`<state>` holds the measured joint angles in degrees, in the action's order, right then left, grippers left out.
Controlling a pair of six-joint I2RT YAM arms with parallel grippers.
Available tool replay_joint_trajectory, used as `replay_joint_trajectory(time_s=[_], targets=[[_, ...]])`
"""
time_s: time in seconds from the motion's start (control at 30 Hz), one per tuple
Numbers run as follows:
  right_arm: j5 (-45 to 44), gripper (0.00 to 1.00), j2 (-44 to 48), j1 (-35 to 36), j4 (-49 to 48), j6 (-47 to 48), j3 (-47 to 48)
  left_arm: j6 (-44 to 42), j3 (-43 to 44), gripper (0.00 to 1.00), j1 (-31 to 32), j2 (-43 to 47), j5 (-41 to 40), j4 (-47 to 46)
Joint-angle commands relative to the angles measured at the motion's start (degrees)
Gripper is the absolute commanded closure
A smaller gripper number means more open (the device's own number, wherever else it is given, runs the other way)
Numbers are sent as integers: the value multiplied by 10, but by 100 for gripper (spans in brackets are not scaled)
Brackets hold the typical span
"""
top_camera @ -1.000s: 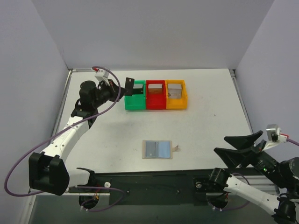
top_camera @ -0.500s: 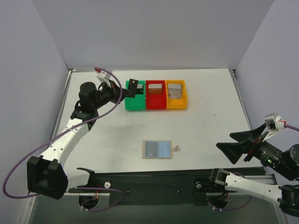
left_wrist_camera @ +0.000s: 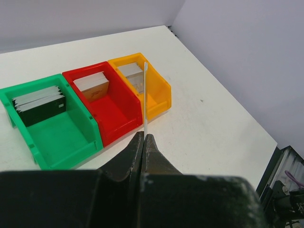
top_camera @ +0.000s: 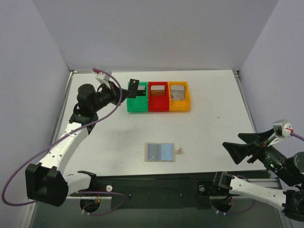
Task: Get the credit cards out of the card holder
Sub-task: Place the credit card in the storage box.
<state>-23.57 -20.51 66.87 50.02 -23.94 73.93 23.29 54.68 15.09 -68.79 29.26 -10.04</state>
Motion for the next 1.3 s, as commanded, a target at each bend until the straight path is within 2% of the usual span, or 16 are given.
replay_joint_trajectory(time_s=[0.0,0.5,0.6,0.73,0.83,0.97,1.13,1.27], targets=[[-43,0,40,5,-30,-2,-62,-3,5,100,-9,16,17,-10],[6,0,9,5,-19,-82,-131,8,25,100,-16,-6,25,13],[1,0,5,5,-25,-85,-159,18,24,100,-26,-15,14,21],[31,0,-19,5,-45,-91,-169,35,31,100,-56,-31,50,33],[40,0,-44,5,-47,-89,-170,70,16,100,-92,-39,74,-7],[45,0,-60,5,-58,-79,-180,135,3,100,-136,-90,178,-122],[55,0,-52,5,-76,-73,-190,94,39,100,-137,-140,201,-141],[53,0,-24,5,-88,-73,-207,10,81,100,-135,-168,196,-86]])
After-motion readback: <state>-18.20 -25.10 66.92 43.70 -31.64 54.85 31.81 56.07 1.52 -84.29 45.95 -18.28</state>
